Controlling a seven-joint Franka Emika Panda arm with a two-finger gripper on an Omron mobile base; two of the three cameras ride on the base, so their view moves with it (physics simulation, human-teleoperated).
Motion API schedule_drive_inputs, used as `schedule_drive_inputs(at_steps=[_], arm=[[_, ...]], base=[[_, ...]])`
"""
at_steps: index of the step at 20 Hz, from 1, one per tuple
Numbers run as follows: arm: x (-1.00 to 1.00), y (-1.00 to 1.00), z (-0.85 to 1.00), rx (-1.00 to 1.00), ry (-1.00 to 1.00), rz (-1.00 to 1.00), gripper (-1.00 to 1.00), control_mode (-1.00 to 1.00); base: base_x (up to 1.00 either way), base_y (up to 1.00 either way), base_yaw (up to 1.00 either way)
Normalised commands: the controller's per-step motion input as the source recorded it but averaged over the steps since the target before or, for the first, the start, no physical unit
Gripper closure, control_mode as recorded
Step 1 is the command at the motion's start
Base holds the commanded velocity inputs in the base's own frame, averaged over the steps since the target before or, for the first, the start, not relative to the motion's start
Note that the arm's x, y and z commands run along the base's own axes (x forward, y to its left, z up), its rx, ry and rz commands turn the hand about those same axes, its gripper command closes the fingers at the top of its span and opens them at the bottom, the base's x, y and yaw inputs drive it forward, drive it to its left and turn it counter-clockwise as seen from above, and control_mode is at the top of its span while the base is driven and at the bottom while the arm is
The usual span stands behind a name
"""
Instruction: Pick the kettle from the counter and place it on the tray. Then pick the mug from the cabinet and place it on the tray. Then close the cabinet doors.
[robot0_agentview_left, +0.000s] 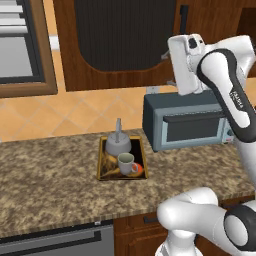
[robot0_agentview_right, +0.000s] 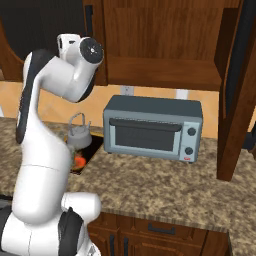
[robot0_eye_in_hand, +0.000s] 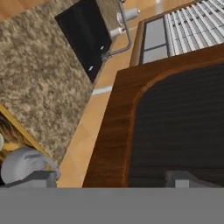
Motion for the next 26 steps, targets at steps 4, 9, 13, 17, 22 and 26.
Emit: schedule_drive_inputs(at_steps=[4,9,13,17,22,26], arm=[[-0.8,0.0,0.04,-0.01,-0.06,-0.3,-1.0,-1.0],[-0.84,0.0,0.05,0.18,-0.02,-0.53,-1.0,-1.0],[-0.75,-0.15,0.14,0.32,0.04,-0.58,-1.0,-1.0],[-0.71,-0.37,0.15,0.41,0.08,-0.45,-1.0,-1.0],[-0.81,-0.55,0.06,0.59,0.0,-0.15,-1.0,-1.0],[-0.66,-0.33,0.02,0.69,0.0,-0.27,-1.0,-1.0]], base=[[0.0,0.0,0.0],[0.0,0.0,0.0],[0.0,0.0,0.0],[0.0,0.0,0.0],[0.0,0.0,0.0],[0.0,0.0,0.0]])
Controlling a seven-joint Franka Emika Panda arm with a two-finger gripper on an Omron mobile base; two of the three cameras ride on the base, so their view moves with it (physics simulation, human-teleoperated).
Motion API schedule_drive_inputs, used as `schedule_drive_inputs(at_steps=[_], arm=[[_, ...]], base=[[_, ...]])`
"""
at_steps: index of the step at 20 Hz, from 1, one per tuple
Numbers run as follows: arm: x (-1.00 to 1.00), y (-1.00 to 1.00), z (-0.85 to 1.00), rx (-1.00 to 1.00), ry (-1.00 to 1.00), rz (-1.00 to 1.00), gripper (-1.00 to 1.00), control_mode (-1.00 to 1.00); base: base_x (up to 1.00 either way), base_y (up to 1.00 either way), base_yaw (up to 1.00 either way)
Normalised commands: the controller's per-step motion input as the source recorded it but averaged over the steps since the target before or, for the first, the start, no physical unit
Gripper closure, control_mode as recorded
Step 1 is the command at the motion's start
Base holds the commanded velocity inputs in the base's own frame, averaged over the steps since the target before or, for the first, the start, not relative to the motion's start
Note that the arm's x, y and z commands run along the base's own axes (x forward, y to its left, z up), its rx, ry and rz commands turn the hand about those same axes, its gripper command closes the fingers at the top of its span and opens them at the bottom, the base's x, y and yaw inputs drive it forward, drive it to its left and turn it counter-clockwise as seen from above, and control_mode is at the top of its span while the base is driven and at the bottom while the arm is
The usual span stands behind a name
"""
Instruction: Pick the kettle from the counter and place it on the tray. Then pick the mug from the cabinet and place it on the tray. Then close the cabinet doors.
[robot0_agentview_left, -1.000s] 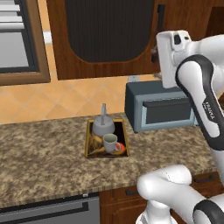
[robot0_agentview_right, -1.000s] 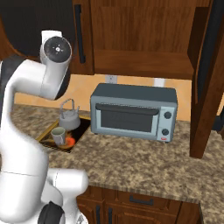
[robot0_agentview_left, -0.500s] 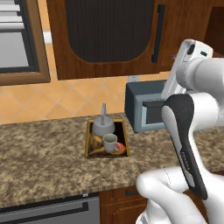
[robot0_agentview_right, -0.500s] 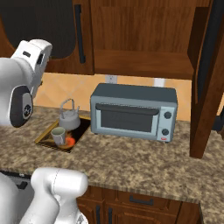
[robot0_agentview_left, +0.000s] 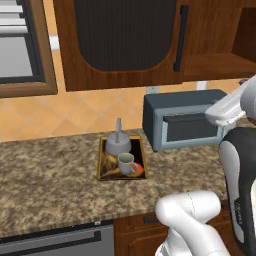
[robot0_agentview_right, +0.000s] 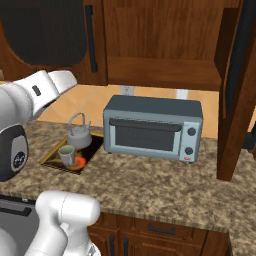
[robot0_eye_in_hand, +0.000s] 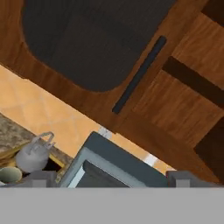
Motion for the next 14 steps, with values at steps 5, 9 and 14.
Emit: schedule_drive_inputs(at_steps=[5,9,14], arm=[[-0.37,-0.24,0.0,0.72,0.01,-0.52,-1.0,-1.0],[-0.11,-0.22,0.04,0.69,0.08,-0.67,-1.0,-1.0],[-0.11,-0.07,0.02,0.72,-0.04,-0.42,-1.0,-1.0]], base=[[0.0,0.0,0.0],[0.0,0.0,0.0],[0.0,0.0,0.0]])
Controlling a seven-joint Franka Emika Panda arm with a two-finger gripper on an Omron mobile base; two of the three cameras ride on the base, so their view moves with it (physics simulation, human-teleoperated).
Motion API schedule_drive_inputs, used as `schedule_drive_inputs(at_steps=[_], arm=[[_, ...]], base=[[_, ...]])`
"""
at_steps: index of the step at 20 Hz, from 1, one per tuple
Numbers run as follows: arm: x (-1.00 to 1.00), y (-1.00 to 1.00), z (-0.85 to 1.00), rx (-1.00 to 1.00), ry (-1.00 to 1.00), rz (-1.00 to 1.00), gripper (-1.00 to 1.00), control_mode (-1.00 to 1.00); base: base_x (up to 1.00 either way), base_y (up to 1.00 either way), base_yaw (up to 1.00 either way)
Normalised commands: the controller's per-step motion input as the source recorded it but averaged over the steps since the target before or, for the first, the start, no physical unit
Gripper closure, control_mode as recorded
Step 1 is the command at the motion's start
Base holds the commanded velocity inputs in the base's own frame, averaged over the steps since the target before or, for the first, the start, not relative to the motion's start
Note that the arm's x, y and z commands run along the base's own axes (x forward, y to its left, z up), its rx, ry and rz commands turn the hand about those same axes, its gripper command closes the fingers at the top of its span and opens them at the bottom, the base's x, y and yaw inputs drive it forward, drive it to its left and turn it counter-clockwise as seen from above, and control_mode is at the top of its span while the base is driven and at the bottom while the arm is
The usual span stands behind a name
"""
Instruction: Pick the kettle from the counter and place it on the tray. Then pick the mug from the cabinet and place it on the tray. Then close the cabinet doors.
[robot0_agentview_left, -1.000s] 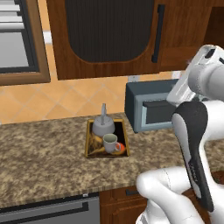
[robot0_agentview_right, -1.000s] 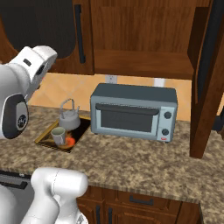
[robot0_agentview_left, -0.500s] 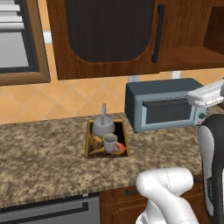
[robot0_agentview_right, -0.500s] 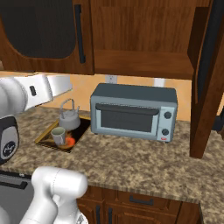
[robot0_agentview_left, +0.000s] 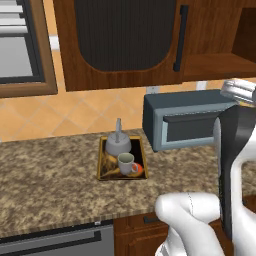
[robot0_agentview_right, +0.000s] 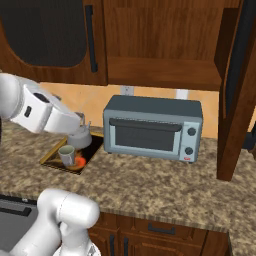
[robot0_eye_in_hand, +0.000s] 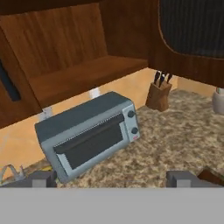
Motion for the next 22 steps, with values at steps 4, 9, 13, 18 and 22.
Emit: schedule_drive_inputs(at_steps=[4,9,13,18,22], arm=[[-0.08,-0.04,0.0,0.58,-0.17,-0.23,-1.0,-1.0],[-0.11,-0.21,0.01,0.45,-0.2,-0.15,-1.0,-1.0],[-0.14,-0.35,0.1,0.45,-0.25,-0.13,-1.0,-1.0],[-0.04,-0.35,0.03,0.33,-0.25,-0.22,-1.0,-1.0],[0.0,-0.32,0.01,0.31,-0.2,-0.22,-1.0,-1.0]], base=[[0.0,0.0,0.0],[0.0,0.0,0.0],[0.0,0.0,0.0],[0.0,0.0,0.0],[0.0,0.0,0.0]])
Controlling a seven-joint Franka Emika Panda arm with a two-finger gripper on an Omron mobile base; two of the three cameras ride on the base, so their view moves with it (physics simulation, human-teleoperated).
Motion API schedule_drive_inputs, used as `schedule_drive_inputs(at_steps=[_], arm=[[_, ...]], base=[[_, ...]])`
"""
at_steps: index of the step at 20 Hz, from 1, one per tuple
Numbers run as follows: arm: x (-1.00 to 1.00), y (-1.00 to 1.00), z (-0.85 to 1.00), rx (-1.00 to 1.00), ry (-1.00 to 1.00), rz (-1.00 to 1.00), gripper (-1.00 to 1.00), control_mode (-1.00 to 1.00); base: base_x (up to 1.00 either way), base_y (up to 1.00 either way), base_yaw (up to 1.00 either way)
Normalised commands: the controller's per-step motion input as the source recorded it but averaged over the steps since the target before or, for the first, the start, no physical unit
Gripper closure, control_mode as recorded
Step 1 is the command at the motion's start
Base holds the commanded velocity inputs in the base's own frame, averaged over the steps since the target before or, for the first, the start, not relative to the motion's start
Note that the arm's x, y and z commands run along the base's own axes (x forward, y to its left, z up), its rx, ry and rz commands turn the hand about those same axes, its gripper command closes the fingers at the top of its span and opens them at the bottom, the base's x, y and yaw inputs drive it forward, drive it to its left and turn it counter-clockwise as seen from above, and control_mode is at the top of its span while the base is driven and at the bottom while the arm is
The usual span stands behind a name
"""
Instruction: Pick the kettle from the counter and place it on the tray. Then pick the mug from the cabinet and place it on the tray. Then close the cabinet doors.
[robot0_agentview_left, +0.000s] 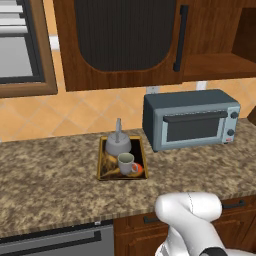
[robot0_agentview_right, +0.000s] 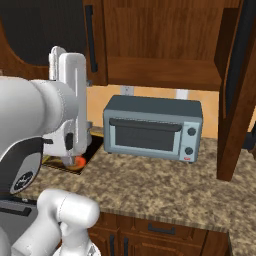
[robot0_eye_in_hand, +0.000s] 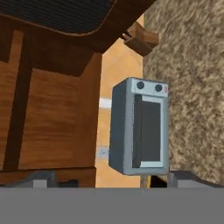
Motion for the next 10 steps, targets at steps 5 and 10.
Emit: schedule_drive_inputs(at_steps=[5,10], arm=[[0.0,-0.33,0.0,0.26,-0.14,-0.19,-1.0,-1.0],[-0.02,-0.23,0.0,0.18,-0.16,-0.2,-1.0,-1.0]], base=[[0.0,0.0,0.0],[0.0,0.0,0.0]])
